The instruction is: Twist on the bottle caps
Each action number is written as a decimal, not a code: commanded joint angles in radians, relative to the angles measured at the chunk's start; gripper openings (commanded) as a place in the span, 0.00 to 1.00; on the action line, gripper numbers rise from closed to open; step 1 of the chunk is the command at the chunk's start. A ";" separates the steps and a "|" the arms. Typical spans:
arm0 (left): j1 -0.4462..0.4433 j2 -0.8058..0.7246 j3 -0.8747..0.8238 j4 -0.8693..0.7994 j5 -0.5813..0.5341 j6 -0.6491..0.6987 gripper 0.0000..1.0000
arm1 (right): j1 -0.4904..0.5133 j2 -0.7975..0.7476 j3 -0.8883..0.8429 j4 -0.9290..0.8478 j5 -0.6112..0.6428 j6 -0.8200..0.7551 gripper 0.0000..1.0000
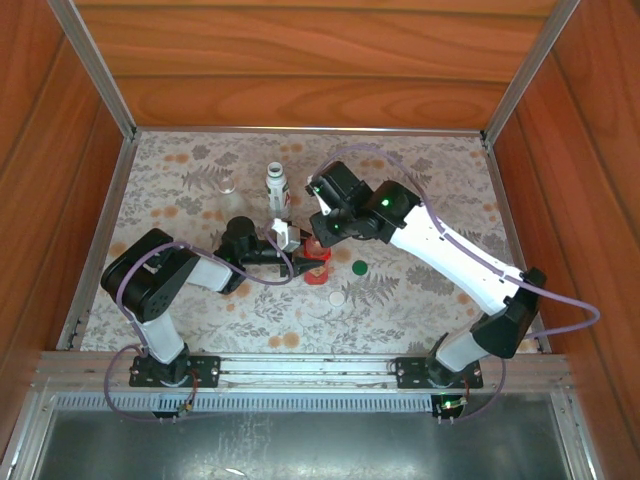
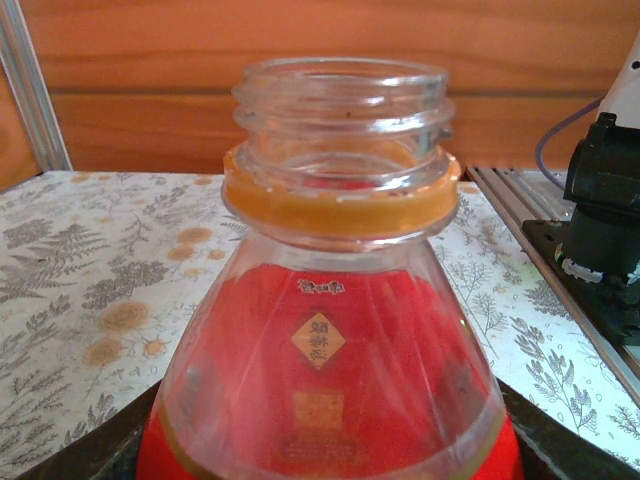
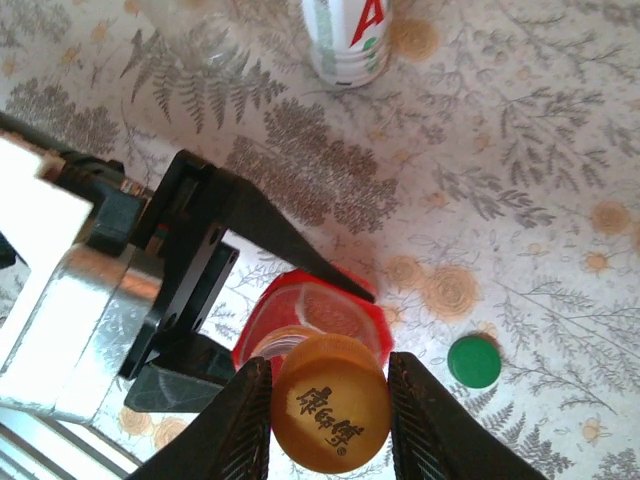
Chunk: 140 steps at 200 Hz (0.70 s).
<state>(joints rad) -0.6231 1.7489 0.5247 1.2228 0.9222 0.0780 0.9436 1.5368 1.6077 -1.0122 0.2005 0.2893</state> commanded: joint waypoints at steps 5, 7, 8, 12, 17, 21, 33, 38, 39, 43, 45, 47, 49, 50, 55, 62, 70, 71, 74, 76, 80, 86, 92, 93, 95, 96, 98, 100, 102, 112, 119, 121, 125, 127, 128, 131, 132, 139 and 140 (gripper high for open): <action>-0.011 0.031 -0.001 -0.033 0.023 0.006 0.59 | 0.029 0.009 0.010 -0.019 -0.022 0.002 0.32; -0.011 0.031 -0.002 -0.033 0.023 0.007 0.59 | 0.030 0.010 0.009 -0.019 -0.022 0.003 0.32; -0.010 0.031 -0.002 -0.033 0.023 0.008 0.59 | 0.031 0.011 0.009 -0.019 -0.022 0.003 0.32; -0.011 0.030 -0.002 -0.032 0.023 0.008 0.59 | 0.033 0.013 0.007 -0.019 -0.022 0.004 0.32; -0.010 0.029 -0.002 -0.034 0.023 0.007 0.59 | 0.034 0.015 0.005 -0.020 -0.022 0.005 0.32; -0.011 0.029 -0.003 -0.033 0.023 0.007 0.59 | 0.035 0.017 0.003 -0.021 -0.022 0.005 0.32; -0.010 0.028 -0.004 -0.033 0.023 0.008 0.59 | 0.038 0.020 0.001 -0.025 -0.019 0.006 0.31; -0.010 0.027 -0.005 -0.033 0.023 0.008 0.59 | 0.038 0.020 0.000 -0.025 -0.016 0.006 0.31; -0.011 0.027 -0.004 -0.033 0.024 0.007 0.59 | 0.038 0.020 0.000 -0.025 -0.016 0.006 0.31; -0.011 0.027 -0.006 -0.034 0.024 0.007 0.59 | 0.038 0.020 0.000 -0.023 -0.013 0.006 0.32; -0.011 0.027 -0.006 -0.033 0.023 0.008 0.59 | 0.038 0.020 -0.002 -0.022 -0.010 0.005 0.32; -0.011 0.027 -0.006 -0.033 0.023 0.009 0.59 | 0.038 0.020 -0.004 -0.022 -0.009 0.005 0.32; -0.010 0.027 -0.006 -0.033 0.023 0.009 0.59 | 0.039 0.020 -0.004 -0.021 -0.007 0.004 0.32; -0.010 0.026 -0.006 -0.034 0.023 0.009 0.59 | 0.039 0.020 -0.005 -0.020 -0.006 0.005 0.32; -0.010 0.027 -0.008 -0.033 0.022 0.008 0.59 | 0.039 0.021 -0.007 -0.020 0.001 0.005 0.32; -0.011 0.026 -0.008 -0.033 0.022 0.008 0.59 | 0.040 0.022 -0.012 -0.020 0.013 0.005 0.31; -0.011 0.026 -0.008 -0.033 0.022 0.007 0.59 | 0.040 0.025 -0.015 -0.024 0.031 0.009 0.31; -0.011 0.025 -0.009 -0.033 0.023 0.007 0.59 | 0.039 0.025 -0.015 -0.026 0.032 0.009 0.31; -0.011 0.025 -0.009 -0.033 0.021 0.005 0.59 | 0.040 0.025 -0.017 -0.027 0.038 0.010 0.31; -0.011 0.024 -0.009 -0.033 0.021 0.006 0.59 | 0.040 0.025 -0.017 -0.030 0.041 0.009 0.31; -0.010 0.024 -0.009 -0.033 0.021 0.005 0.59 | 0.039 0.027 -0.017 -0.033 0.047 0.010 0.31; -0.011 0.023 -0.009 -0.033 0.021 0.004 0.59 | 0.040 0.028 -0.017 -0.038 0.053 0.011 0.31; -0.011 0.023 -0.011 -0.033 0.020 0.004 0.59 | 0.039 0.027 -0.017 -0.040 0.056 0.014 0.31; -0.010 0.023 -0.011 -0.033 0.020 0.004 0.59 | 0.039 0.027 -0.017 -0.040 0.057 0.014 0.31; -0.010 0.024 -0.011 -0.033 0.020 0.005 0.59 | 0.039 0.026 -0.017 -0.040 0.056 0.014 0.31; -0.010 0.022 -0.011 -0.033 0.020 0.005 0.59 | 0.039 0.026 -0.017 -0.040 0.056 0.015 0.31; -0.011 0.022 -0.011 -0.033 0.019 0.004 0.59 | 0.040 0.026 -0.018 -0.039 0.054 0.015 0.31; -0.011 0.022 -0.012 -0.033 0.018 0.005 0.59 | 0.040 0.026 -0.019 -0.038 0.053 0.015 0.31; -0.011 0.021 -0.011 -0.033 0.018 0.004 0.59 | 0.039 0.024 -0.020 -0.036 0.052 0.016 0.31; -0.012 0.023 -0.011 -0.033 0.018 0.005 0.59 | 0.039 0.022 -0.026 -0.028 0.045 0.018 0.31; -0.011 0.024 -0.010 -0.033 0.019 0.005 0.59 | 0.040 0.022 -0.029 -0.026 0.042 0.019 0.31; -0.011 0.024 -0.011 -0.034 0.019 0.005 0.59 | 0.039 0.023 -0.029 -0.025 0.042 0.018 0.31; -0.010 0.024 -0.009 -0.033 0.019 0.005 0.59 | 0.039 0.025 -0.032 -0.023 0.042 0.019 0.31; -0.010 0.024 -0.009 -0.033 0.018 0.004 0.59 | 0.039 0.026 -0.033 -0.023 0.042 0.018 0.31; -0.010 0.024 -0.009 -0.033 0.018 0.005 0.59 | 0.039 0.025 -0.033 -0.023 0.042 0.018 0.31; -0.010 0.024 -0.009 -0.034 0.019 0.004 0.59 | 0.040 0.026 -0.034 -0.022 0.041 0.018 0.31; -0.010 0.024 -0.009 -0.033 0.019 0.004 0.59 | 0.040 0.027 -0.035 -0.022 0.040 0.018 0.31; -0.011 0.025 -0.009 -0.032 0.020 0.003 0.59 | 0.040 0.031 -0.037 -0.021 0.037 0.019 0.31; -0.011 0.025 -0.009 -0.033 0.020 0.002 0.59 | 0.040 0.032 -0.037 -0.021 0.036 0.019 0.31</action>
<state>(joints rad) -0.6231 1.7493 0.5243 1.2243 0.9215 0.0776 0.9760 1.5539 1.5929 -1.0138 0.2234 0.2974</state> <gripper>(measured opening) 0.598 0.310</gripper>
